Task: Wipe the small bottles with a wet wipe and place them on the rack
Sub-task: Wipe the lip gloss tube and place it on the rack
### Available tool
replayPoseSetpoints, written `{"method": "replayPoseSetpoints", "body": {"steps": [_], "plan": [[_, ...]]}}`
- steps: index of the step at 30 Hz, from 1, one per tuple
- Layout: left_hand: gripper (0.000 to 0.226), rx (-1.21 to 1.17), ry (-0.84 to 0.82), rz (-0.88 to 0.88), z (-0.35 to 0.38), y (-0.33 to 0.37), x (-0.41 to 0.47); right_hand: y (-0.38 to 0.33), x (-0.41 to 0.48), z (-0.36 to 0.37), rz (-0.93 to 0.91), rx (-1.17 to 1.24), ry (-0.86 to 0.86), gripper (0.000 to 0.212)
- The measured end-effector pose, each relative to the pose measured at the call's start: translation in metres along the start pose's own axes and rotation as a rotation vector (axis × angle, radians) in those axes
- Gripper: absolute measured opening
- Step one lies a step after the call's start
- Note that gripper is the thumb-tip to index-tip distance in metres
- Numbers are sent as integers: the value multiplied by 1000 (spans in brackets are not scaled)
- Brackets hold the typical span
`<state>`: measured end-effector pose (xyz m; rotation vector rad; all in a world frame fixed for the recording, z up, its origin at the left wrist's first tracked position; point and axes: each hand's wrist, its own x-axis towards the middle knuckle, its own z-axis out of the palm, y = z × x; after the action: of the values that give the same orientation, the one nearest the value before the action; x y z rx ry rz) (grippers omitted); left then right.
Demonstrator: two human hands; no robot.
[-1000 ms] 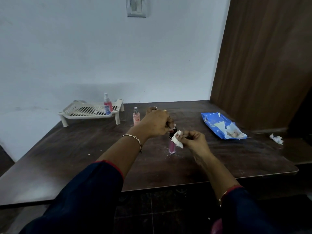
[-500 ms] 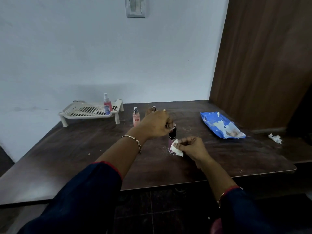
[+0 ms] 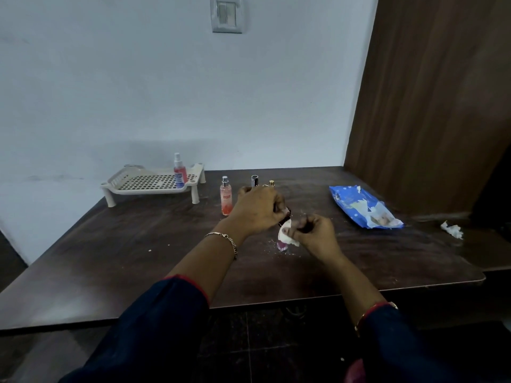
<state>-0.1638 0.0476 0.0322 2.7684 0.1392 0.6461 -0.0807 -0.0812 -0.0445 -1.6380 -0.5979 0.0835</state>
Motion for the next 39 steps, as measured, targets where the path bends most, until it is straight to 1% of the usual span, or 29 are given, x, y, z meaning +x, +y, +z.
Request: {"method": "replayPoseSetpoints", "body": {"steps": [3,6,9,11,14,15,18,20,23,25,27,28,30,32,33,34,36,38,39], "plan": [[16,16,1,5,1,-1,3,10,-2,1,28,-179,-11,29],[11,29,-1,12,0,-1,6,16,-4,2,46,-393,-48,30],[7,50,-19,29,-3,-4,10,14,-2,2,28,-486,-61,28],[7,63,-45,50,-8,-6,12,14,-2,3,27,-437,-34,22],[4,42,-72,74,-13,-9,14,9,-5,5,35,-248,39,18],[4,32,-77,76,-14,-9,14,5,-5,5,19,-194,57,18],[13,-27,-91,78,-13,-9,15,-9,1,4,-99,-89,98,26],[17,-43,-89,85,-12,-10,16,-16,2,4,-154,-30,138,26],[16,-39,-75,84,-9,-12,19,-9,-1,8,-149,52,161,26],[10,-26,-72,78,-8,-12,20,3,-6,11,-87,62,152,24],[7,-3,-74,79,-8,-11,20,13,-11,12,-33,61,122,17],[6,6,-74,80,-8,-11,20,15,-13,12,-22,61,116,18],[5,24,-77,79,-9,-11,20,12,-11,12,-38,51,141,17],[6,37,-77,83,-9,-10,20,2,-5,13,-109,27,204,22],[7,36,-71,87,-9,-10,20,-4,0,13,-146,14,226,21],[9,34,-64,91,-9,-11,19,-9,2,13,-177,9,236,19],[8,38,-50,97,-9,-12,19,-12,2,14,-206,21,221,23],[5,37,-35,104,-9,-14,18,-4,-2,13,-171,46,191,28],[4,32,-43,104,-9,-14,18,1,-6,13,-124,55,168,26]]}}
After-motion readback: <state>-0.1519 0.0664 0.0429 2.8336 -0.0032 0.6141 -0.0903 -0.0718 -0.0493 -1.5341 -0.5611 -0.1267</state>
